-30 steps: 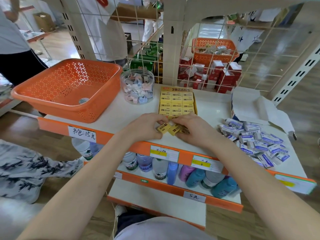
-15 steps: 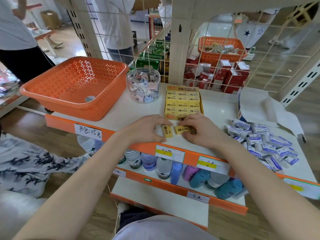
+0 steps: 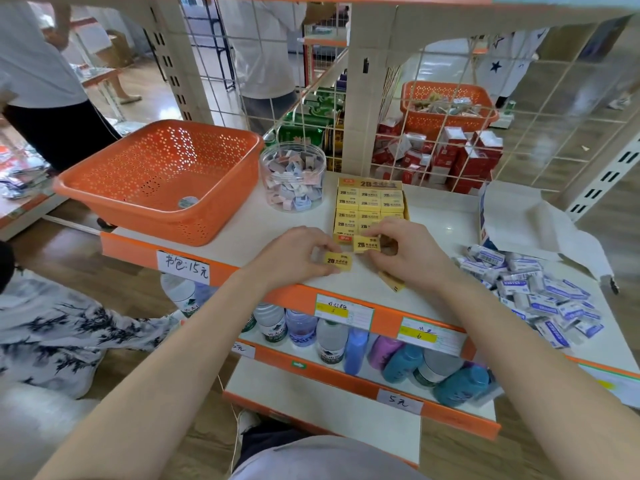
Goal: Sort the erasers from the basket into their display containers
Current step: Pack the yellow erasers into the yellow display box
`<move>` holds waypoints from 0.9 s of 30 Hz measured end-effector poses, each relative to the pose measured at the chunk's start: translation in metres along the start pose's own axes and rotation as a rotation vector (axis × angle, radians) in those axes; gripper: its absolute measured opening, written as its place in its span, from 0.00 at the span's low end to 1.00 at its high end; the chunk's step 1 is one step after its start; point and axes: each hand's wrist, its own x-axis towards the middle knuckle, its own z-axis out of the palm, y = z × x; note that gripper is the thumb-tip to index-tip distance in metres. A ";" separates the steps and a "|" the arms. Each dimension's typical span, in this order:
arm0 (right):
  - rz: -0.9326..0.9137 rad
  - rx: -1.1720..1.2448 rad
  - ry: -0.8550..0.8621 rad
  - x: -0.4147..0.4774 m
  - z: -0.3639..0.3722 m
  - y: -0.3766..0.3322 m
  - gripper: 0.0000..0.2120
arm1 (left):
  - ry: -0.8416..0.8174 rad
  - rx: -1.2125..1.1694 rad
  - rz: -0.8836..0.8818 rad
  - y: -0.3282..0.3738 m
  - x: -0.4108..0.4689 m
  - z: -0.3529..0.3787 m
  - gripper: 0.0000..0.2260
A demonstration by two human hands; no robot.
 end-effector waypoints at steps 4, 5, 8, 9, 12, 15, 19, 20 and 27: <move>0.082 -0.033 0.093 0.013 -0.014 0.006 0.15 | 0.170 -0.042 -0.023 0.006 0.010 -0.015 0.15; 0.106 -0.045 0.092 0.016 -0.017 0.009 0.15 | 0.197 -0.031 -0.030 0.007 0.014 -0.017 0.15; 0.177 -0.109 0.043 0.024 -0.023 0.016 0.16 | 0.223 0.016 -0.053 0.011 0.032 -0.017 0.16; 0.199 -0.151 0.020 0.027 -0.022 0.019 0.17 | 0.217 0.032 -0.059 0.012 0.039 -0.015 0.16; 0.231 -0.206 -0.016 0.031 -0.018 0.024 0.16 | 0.185 0.042 -0.097 0.013 0.056 -0.006 0.17; 0.232 -0.215 -0.018 0.032 -0.013 0.024 0.16 | 0.169 0.087 -0.133 0.010 0.067 0.002 0.15; 0.243 -0.241 -0.013 0.037 -0.009 0.023 0.16 | 0.224 0.128 -0.174 0.006 0.072 0.006 0.14; 0.249 -0.246 -0.015 0.039 -0.007 0.023 0.16 | 0.245 0.121 -0.185 0.005 0.073 0.007 0.14; 0.277 -0.270 0.047 0.053 0.002 0.017 0.14 | 0.309 0.080 -0.235 0.005 0.073 0.008 0.15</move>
